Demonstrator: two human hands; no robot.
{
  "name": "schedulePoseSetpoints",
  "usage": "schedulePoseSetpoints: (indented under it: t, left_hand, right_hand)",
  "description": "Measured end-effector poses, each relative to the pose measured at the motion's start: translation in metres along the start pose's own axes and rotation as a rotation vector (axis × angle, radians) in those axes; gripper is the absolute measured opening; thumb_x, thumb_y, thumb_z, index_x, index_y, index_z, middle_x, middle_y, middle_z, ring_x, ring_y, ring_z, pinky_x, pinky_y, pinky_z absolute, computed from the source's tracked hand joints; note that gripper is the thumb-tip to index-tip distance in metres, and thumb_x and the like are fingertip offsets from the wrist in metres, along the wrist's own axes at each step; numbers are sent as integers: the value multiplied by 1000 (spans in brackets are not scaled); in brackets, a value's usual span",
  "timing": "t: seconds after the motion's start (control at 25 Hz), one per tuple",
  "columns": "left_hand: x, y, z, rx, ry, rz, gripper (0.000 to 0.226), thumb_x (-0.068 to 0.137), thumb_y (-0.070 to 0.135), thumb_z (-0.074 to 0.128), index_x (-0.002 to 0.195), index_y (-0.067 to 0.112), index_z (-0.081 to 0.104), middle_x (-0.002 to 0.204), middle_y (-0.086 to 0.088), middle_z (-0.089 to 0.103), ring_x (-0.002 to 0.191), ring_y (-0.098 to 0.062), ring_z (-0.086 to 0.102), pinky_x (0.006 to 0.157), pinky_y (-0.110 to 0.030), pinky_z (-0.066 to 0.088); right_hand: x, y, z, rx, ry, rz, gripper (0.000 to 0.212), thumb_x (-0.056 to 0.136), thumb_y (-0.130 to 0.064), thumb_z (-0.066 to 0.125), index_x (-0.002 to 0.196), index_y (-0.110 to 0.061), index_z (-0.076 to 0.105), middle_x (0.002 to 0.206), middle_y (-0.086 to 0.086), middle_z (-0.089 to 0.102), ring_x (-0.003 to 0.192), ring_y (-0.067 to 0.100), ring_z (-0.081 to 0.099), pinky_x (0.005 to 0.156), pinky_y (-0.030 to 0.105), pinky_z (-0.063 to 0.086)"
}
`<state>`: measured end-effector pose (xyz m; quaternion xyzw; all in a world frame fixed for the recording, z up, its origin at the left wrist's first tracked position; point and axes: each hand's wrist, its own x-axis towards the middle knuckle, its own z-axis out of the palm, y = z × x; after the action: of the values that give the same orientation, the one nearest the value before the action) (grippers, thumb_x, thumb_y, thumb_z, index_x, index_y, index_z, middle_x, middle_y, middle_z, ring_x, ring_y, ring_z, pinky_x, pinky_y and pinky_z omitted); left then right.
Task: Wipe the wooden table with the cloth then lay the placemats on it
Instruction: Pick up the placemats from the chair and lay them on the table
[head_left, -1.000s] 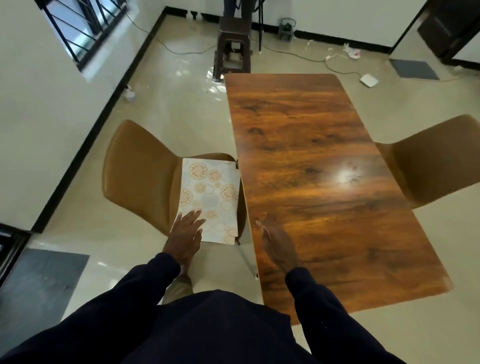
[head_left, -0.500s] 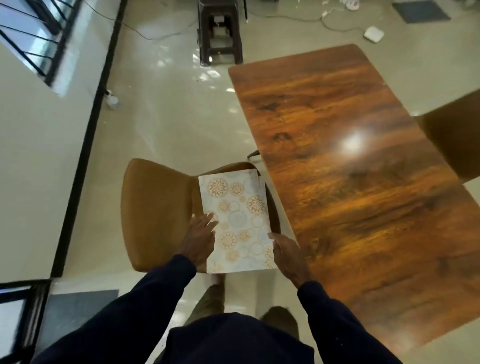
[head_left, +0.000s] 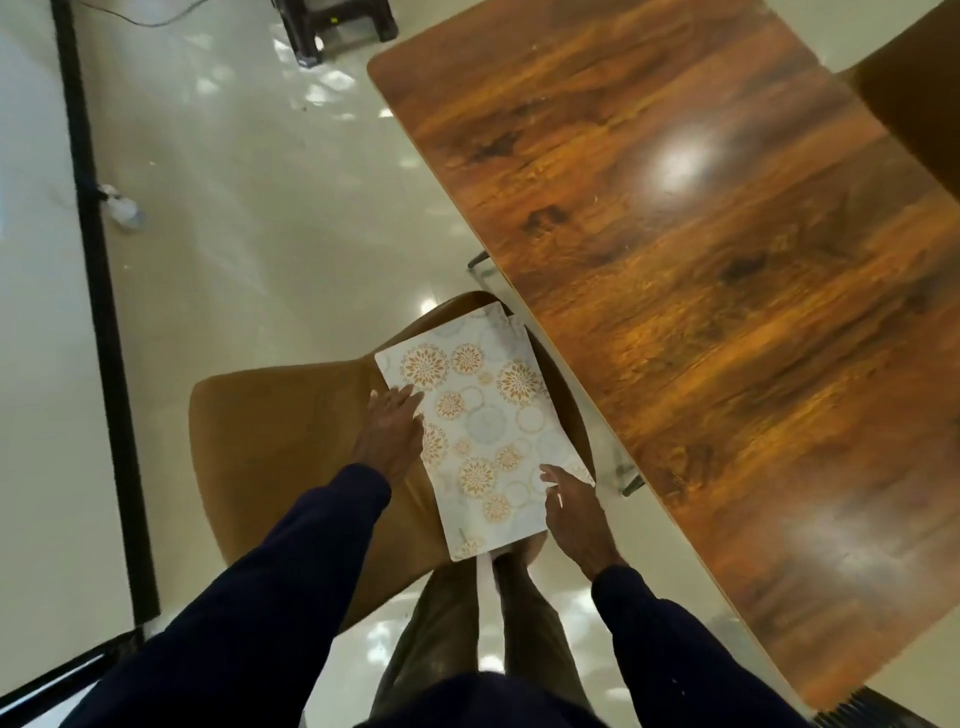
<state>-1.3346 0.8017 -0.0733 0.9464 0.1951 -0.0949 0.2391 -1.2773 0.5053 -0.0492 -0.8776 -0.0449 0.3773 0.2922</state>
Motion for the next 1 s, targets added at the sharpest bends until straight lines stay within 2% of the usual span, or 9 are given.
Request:
schedulePoseSetpoints:
  t: [0.08, 0.16, 0.24, 0.44, 0.52, 0.64, 0.76, 0.92, 1.0]
  left_hand:
    - [36, -14, 14, 23, -66, 31, 43, 106, 11, 57, 148, 1, 55, 155, -23, 51, 148, -43, 44, 127, -55, 16]
    - [72, -29, 32, 80, -110, 81, 47, 108, 15, 53, 153, 2, 49, 159, -22, 46, 151, -41, 40, 128, -55, 15]
    - [105, -48, 52, 120, -146, 114, 51, 110, 19, 48, 158, 5, 40, 165, -18, 39, 155, -37, 32, 130, -53, 13]
    - [166, -86, 90, 248, -214, 197, 60, 111, 25, 44, 165, 7, 25, 173, -18, 19, 161, -35, 17, 131, -50, 5]
    - [178, -93, 101, 265, -210, 213, 64, 109, 22, 49, 164, 3, 23, 173, -21, 17, 161, -37, 15, 130, -49, 4]
    - [189, -96, 109, 228, -245, 210, 70, 101, 13, 62, 160, -3, 28, 170, -27, 20, 158, -45, 19, 128, -55, 17]
    - [194, -95, 112, 228, -241, 186, 71, 97, 12, 66, 157, -6, 32, 161, -34, 29, 144, -55, 34, 113, -64, 42]
    - [202, -91, 117, 220, -213, 111, 74, 95, 14, 68, 154, -9, 30, 147, -39, 36, 133, -59, 38, 112, -66, 34]
    - [204, -90, 117, 222, -171, 86, 75, 92, 14, 70, 152, -8, 32, 142, -37, 39, 130, -58, 39, 112, -65, 33]
  right_hand:
    - [15, 7, 19, 78, 30, 54, 41, 107, -5, 51, 146, -16, 56, 144, 2, 63, 124, 12, 56, 109, 28, 45]
    - [31, 16, 45, 168, 86, 119, 41, 107, -5, 51, 147, -16, 56, 144, 3, 62, 127, 17, 59, 113, 38, 50]
    - [47, 23, 71, 246, 132, 194, 42, 107, -3, 52, 148, -13, 55, 144, 4, 62, 130, 23, 61, 113, 42, 50]
    - [66, 45, 115, 443, 214, 417, 44, 104, 2, 55, 147, -10, 55, 140, 9, 65, 120, 22, 64, 100, 29, 48]
    - [63, 50, 127, 460, 229, 457, 44, 104, 3, 54, 147, -8, 54, 140, 10, 66, 121, 25, 67, 100, 30, 49]
    - [58, 54, 138, 521, 269, 577, 45, 103, 4, 53, 147, -7, 53, 140, 9, 65, 121, 24, 67, 104, 36, 53]
    - [56, 55, 142, 684, 370, 683, 46, 101, 5, 51, 144, -10, 55, 132, 5, 67, 116, 24, 70, 105, 50, 57]
    - [52, 62, 150, 854, 531, 839, 44, 101, 2, 53, 142, -13, 55, 128, 5, 68, 114, 25, 70, 105, 53, 56]
    - [52, 68, 154, 883, 614, 890, 43, 100, 0, 57, 141, -15, 53, 129, 8, 67, 114, 28, 67, 104, 51, 56]
